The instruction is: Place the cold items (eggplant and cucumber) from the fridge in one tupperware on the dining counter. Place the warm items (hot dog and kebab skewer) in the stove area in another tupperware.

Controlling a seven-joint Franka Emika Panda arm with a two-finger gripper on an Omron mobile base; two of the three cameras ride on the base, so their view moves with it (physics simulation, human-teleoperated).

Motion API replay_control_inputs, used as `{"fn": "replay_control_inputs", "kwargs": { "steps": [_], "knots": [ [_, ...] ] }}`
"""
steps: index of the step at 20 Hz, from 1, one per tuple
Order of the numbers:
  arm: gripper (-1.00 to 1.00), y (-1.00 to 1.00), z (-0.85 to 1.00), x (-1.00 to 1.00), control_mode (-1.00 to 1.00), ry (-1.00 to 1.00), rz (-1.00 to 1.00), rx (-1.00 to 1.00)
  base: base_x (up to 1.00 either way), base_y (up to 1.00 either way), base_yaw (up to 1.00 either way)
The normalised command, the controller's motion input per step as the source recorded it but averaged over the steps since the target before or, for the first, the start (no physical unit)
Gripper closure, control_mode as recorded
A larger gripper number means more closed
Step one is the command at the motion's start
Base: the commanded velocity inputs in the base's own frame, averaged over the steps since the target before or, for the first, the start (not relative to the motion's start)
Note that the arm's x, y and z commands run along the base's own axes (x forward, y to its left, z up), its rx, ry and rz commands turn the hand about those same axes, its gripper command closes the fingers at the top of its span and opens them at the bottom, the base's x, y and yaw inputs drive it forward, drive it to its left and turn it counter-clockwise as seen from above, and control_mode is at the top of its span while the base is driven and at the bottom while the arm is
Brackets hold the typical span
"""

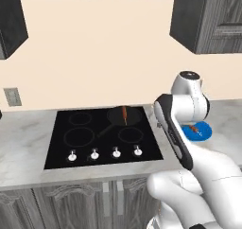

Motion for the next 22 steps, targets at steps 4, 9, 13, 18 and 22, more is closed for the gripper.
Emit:
{"fn": "replay_control_inputs", "kwargs": {
  "steps": [4, 9, 13, 18, 22],
  "knots": [
    [-1.0, 0.28, 0.0, 1.0, -1.0, -0.03, 0.12, 0.0, 0.0, 0.0, 0.0],
    [-1.0, 0.35, -0.06, 1.0, -1.0, 0.0, 0.13, 0.0, 0.0, 0.0, 0.0],
    [-1.0, 0.16, -0.26, 1.0, -1.0, 0.0, 0.07, 0.0, 0.0, 0.0, 0.0],
    [-1.0, 0.03, -0.37, 1.0, -1.0, 0.0, 0.06, 0.0, 0.0, 0.0, 0.0],
    [-1.0, 0.17, -0.49, 0.96, -1.0, 0.0, 0.05, -0.01, 0.0, 0.0, 0.0]
  ]
}}
